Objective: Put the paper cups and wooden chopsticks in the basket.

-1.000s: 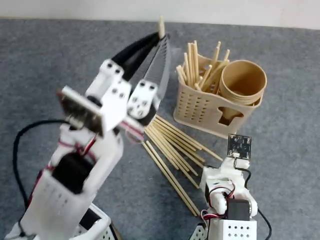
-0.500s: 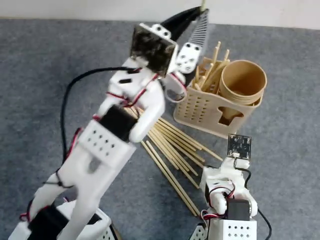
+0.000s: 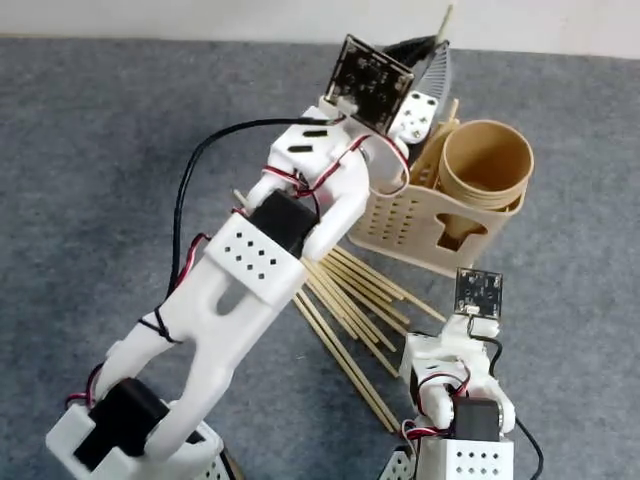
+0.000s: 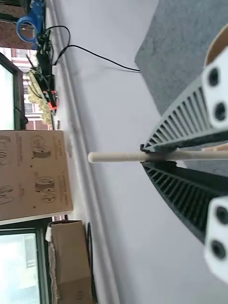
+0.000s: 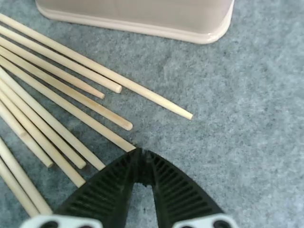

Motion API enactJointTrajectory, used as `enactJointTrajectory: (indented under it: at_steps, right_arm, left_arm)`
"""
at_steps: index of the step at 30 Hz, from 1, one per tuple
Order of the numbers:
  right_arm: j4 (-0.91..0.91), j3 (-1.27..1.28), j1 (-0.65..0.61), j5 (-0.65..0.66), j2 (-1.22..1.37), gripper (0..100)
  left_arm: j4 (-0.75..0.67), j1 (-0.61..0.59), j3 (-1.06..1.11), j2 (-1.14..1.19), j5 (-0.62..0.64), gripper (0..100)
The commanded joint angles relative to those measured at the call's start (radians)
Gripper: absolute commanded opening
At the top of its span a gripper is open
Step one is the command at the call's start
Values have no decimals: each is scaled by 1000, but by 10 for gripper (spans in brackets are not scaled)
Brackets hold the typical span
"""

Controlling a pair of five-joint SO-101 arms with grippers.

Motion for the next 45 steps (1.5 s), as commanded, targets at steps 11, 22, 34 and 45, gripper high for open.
enactJointTrajectory:
  at_steps: [11, 22, 34, 45]
  right_arm:
    - [4, 133, 8, 0, -13, 5]
    - [4, 133, 8, 0, -13, 5]
    - [4, 133, 8, 0, -13, 5]
    - [4, 133, 8, 0, -13, 5]
  left_arm:
    - [440, -27, -176, -10, 94, 139]
    - [1008, -183, -423, -10, 187, 141]
    - [1306, -321, -496, -10, 189, 140]
    - [1455, -328, -498, -10, 189, 140]
